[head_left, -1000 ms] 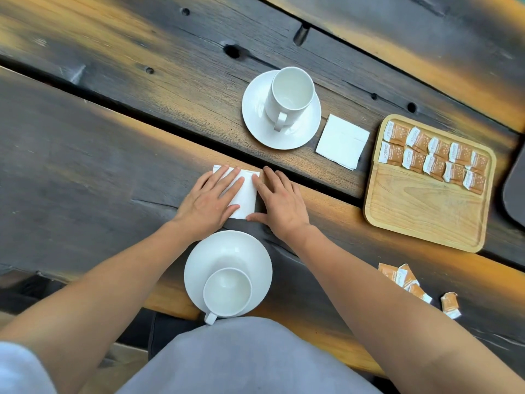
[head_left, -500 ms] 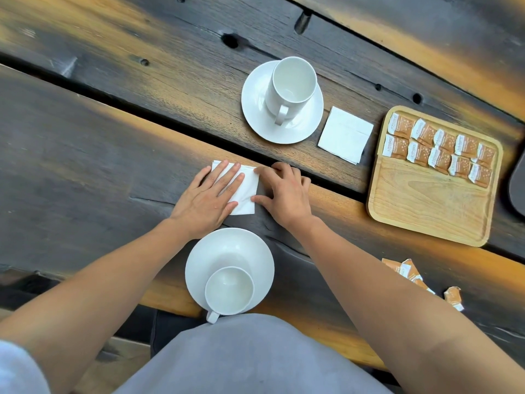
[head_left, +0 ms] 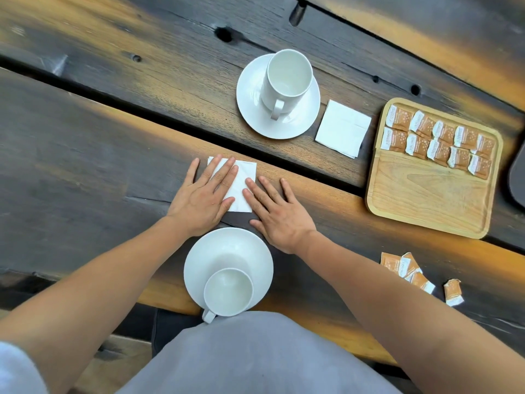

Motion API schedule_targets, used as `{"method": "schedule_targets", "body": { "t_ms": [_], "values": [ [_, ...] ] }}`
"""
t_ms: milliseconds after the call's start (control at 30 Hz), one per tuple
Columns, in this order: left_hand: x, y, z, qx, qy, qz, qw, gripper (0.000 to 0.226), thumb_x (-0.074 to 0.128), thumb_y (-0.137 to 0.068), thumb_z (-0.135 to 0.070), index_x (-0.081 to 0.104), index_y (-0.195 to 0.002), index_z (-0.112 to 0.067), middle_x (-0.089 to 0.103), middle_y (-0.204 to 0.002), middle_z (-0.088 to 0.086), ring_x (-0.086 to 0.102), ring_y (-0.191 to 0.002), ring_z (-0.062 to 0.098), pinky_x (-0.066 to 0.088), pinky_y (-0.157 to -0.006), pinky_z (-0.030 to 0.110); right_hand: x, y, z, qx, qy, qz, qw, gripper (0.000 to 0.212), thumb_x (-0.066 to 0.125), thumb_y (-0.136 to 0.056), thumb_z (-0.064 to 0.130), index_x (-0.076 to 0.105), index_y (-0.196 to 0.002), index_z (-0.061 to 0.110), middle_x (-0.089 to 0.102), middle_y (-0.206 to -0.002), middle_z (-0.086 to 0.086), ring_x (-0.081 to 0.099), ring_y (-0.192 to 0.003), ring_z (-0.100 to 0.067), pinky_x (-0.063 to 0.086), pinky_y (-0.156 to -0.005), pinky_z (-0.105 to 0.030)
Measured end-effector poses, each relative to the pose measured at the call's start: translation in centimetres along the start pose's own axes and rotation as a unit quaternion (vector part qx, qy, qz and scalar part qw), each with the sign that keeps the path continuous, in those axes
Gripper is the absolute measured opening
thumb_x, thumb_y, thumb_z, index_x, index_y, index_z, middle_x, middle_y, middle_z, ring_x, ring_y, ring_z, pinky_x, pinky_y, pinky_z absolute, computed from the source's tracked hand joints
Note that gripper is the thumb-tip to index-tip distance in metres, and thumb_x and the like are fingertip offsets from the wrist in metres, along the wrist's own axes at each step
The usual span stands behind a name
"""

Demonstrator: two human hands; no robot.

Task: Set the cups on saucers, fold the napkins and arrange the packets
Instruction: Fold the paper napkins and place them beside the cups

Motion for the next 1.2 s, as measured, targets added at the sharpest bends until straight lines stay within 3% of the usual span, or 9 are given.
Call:
{"method": "schedule_targets", "body": {
  "t_ms": [200, 267, 367, 500, 733, 933, 1000, 1100, 1200],
  "values": [
    [0.0, 0.0, 2.1, -0.054, 0.011, 0.031, 0.998, 0.072, 0.01, -0.098, -0.056, 0.002, -0.155, -0.014, -0.001, -0.164, 0.005, -0.004, -0.151, 0.027, 0.004, -0.116, 0.059, 0.0, 1.2, -1.2, -0.003, 0.009, 0.012, 1.0, 0.065, 0.007, -0.1, 0.059, -0.004, -0.157, 0.031, -0.01, -0.166, 0.003, -0.014, -0.153, -0.027, -0.004, -0.121, -0.057],
    [-0.3, 0.1, 2.3, -0.051, 0.02, 0.031, 0.998, 0.071, 0.012, -0.097, -0.055, 0.006, -0.156, -0.014, 0.003, -0.164, 0.004, 0.0, -0.151, 0.027, 0.008, -0.116, 0.058, -1.3, 1.3, -1.2, 0.016, -0.041, -0.02, 0.999, 0.058, 0.016, -0.101, 0.058, 0.019, -0.155, 0.035, 0.007, -0.167, 0.002, 0.0, -0.154, -0.031, 0.004, -0.12, -0.059],
    [-1.9, -0.1, 3.1, -0.087, 0.078, -0.034, 0.992, 0.064, 0.038, -0.097, -0.05, 0.034, -0.148, -0.011, 0.034, -0.155, 0.008, 0.031, -0.14, 0.032, 0.027, -0.106, 0.052, -4.5, 0.3, -1.6, 0.106, -0.181, -0.147, 0.967, 0.037, 0.044, -0.099, 0.046, 0.063, -0.125, 0.027, 0.047, -0.149, -0.004, 0.036, -0.138, -0.035, 0.033, -0.109, -0.055],
    [-3.4, -0.9, 4.3, -0.178, 0.17, -0.112, 0.963, 0.049, 0.065, -0.086, -0.042, 0.056, -0.124, -0.013, 0.05, -0.124, 0.013, 0.042, -0.111, 0.035, 0.034, -0.09, 0.046, -5.7, -3.2, -2.3, 0.255, -0.326, -0.133, 0.901, 0.054, 0.062, -0.092, 0.038, 0.049, -0.141, 0.019, 0.049, -0.13, -0.005, 0.044, -0.12, -0.026, 0.043, -0.101, -0.04],
    [-4.0, -2.9, 4.8, -0.247, 0.257, -0.065, 0.932, 0.016, 0.07, -0.081, -0.034, 0.061, -0.091, -0.026, 0.045, -0.112, 0.001, 0.036, -0.111, 0.027, 0.027, -0.092, 0.036, -5.7, -4.7, -3.0, 0.344, -0.391, -0.123, 0.844, 0.045, 0.073, -0.083, 0.029, 0.055, -0.123, 0.022, 0.043, -0.124, -0.005, 0.042, -0.119, -0.026, 0.04, -0.092, -0.036],
    [-4.4, -3.4, 4.0, -0.211, 0.272, -0.057, 0.937, 0.029, 0.07, -0.081, -0.03, 0.057, -0.105, -0.024, 0.056, -0.106, -0.002, 0.042, -0.112, 0.026, 0.03, -0.09, 0.038, -6.4, -4.7, -3.5, 0.321, -0.412, -0.155, 0.839, 0.018, 0.065, -0.083, 0.014, 0.052, -0.095, 0.018, 0.053, -0.112, -0.006, 0.047, -0.109, -0.027, 0.043, -0.086, -0.036],
    [-4.1, -3.2, 4.0, -0.216, 0.287, -0.04, 0.932, 0.031, 0.071, -0.08, -0.032, 0.061, -0.109, -0.026, 0.054, -0.108, -0.002, 0.039, -0.115, 0.025, 0.032, -0.095, 0.039, -6.5, -4.5, -3.8, 0.315, -0.483, -0.166, 0.8, 0.015, 0.062, -0.083, 0.01, 0.052, -0.088, 0.02, 0.063, -0.096, -0.003, 0.057, -0.093, -0.025, 0.047, -0.077, -0.034],
    [-4.1, -2.7, 4.1, -0.227, 0.346, -0.053, 0.909, 0.014, 0.072, -0.08, -0.029, 0.069, -0.093, -0.023, 0.052, -0.103, -0.004, 0.04, -0.11, 0.021, 0.032, -0.093, 0.03, -6.5, -4.0, -3.8, 0.326, -0.613, -0.154, 0.703, 0.019, 0.068, -0.084, 0.008, 0.058, -0.078, 0.023, 0.067, -0.081, 0.002, 0.062, -0.077, -0.017, 0.05, -0.073, -0.031],
    [-4.6, -2.0, 4.2, -0.254, 0.485, -0.082, 0.833, 0.009, 0.075, -0.081, -0.018, 0.07, -0.087, -0.014, 0.063, -0.091, -0.004, 0.054, -0.087, 0.006, 0.038, -0.073, 0.015, -6.5, -3.5, -3.6, 0.322, -0.724, -0.147, 0.592, 0.016, 0.069, -0.087, 0.003, 0.064, -0.081, 0.017, 0.07, -0.086, -0.005, 0.065, -0.079, -0.02, 0.056, -0.078, -0.038]
  ]
}}
Point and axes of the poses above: each hand's wrist, its own y-axis away from the middle knuckle, its own x-axis out of the palm, z = x × y, the point moved 6 cm from there along -y, towards the middle knuckle
